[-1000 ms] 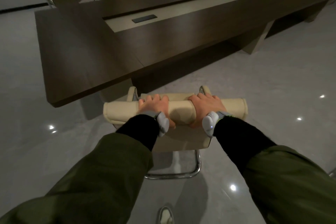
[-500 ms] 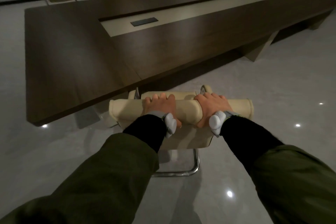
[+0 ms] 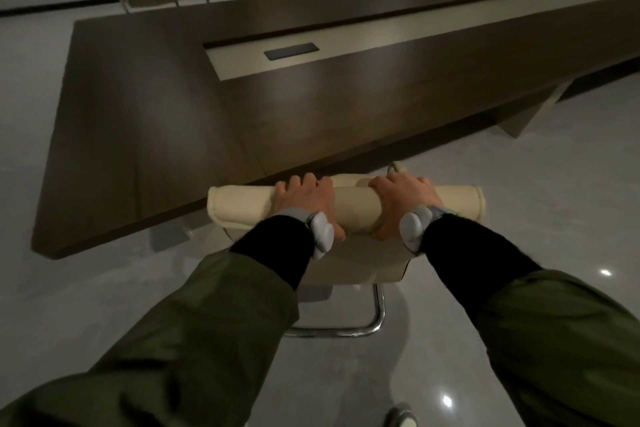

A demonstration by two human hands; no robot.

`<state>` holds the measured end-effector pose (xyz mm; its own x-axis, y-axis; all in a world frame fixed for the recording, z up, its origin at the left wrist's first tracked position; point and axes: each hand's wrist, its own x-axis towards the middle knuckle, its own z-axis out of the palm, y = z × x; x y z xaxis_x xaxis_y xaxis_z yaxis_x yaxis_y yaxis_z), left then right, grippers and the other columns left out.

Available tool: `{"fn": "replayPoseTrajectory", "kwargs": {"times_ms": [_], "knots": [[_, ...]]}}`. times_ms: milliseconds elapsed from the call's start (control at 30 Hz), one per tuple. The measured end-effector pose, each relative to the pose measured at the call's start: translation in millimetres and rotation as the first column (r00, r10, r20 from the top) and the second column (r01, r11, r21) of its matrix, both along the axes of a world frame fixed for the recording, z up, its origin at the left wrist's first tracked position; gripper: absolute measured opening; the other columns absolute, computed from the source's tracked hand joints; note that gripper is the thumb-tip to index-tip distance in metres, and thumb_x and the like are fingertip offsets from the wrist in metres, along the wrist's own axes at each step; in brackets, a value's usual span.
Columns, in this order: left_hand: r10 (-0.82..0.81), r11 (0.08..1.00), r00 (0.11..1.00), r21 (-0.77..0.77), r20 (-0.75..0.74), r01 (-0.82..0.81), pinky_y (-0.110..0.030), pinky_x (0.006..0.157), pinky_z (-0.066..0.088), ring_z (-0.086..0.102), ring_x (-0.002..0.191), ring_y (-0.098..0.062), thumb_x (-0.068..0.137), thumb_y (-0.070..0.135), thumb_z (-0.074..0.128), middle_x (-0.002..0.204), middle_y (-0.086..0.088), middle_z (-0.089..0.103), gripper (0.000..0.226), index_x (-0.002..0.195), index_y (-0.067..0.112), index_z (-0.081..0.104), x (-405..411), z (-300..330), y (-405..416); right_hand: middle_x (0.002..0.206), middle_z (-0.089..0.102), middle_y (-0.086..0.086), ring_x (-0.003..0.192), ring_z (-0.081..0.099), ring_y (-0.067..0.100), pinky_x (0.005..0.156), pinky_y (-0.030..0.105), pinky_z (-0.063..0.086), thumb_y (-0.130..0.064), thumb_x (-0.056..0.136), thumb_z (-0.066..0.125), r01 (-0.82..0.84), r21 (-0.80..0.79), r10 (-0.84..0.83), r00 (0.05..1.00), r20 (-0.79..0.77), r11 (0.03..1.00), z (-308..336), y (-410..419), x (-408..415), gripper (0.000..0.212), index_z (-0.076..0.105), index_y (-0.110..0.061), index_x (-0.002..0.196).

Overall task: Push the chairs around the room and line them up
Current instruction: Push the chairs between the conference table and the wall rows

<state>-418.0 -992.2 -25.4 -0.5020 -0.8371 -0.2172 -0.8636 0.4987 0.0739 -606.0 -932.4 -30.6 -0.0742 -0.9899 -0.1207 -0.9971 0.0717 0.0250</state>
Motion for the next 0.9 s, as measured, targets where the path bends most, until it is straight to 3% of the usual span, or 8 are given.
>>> {"fn": "replayPoseTrajectory", "kwargs": {"times_ms": [267, 500, 900], "knots": [[0.133, 0.991, 0.99, -0.002, -0.035, -0.134, -0.047, 0.096, 0.03, 0.046, 0.113, -0.031, 0.055, 0.068, 0.077, 0.115, -0.001, 0.047, 0.076, 0.112, 0.03, 0.045, -47.0, -2.5, -36.1, 0.122, 0.051, -0.004, 0.114, 0.049, 0.026, 0.097, 0.045, 0.038, -0.069, 0.049, 0.078, -0.119, 0.07, 0.118, 0.993, 0.015, 0.99, -1.0, -58.4, -57.0, 0.095, 0.039, -0.039, 0.13], [0.23, 0.973, 0.973, 0.003, -0.003, -0.23, -0.045, 0.099, 0.03, 0.044, 0.115, -0.029, 0.055, 0.072, 0.077, 0.117, -0.001, 0.048, 0.083, 0.119, 0.03, 0.046, -79.4, -0.6, -61.8, 0.118, 0.05, -0.002, 0.111, 0.049, 0.027, 0.098, 0.047, 0.036, -0.07, 0.052, 0.075, -0.238, 0.091, 0.235, 0.971, 0.039, 0.967, 3.1, -102.5, -92.5, 0.09, 0.04, -0.038, 0.129], [0.321, 0.946, 0.946, -0.037, -0.043, -0.322, -0.044, 0.098, 0.03, 0.045, 0.116, -0.03, 0.052, 0.071, 0.078, 0.116, -0.001, 0.048, 0.086, 0.121, 0.031, 0.046, -104.1, -6.6, -129.8, 0.106, 0.047, -0.002, 0.1, 0.048, 0.027, 0.082, 0.043, 0.035, -0.063, 0.052, 0.071, -0.337, 0.073, 0.333, 0.941, 0.064, 0.939, 0.0, -190.5, -121.9, 0.075, 0.043, -0.038, 0.117]]}}
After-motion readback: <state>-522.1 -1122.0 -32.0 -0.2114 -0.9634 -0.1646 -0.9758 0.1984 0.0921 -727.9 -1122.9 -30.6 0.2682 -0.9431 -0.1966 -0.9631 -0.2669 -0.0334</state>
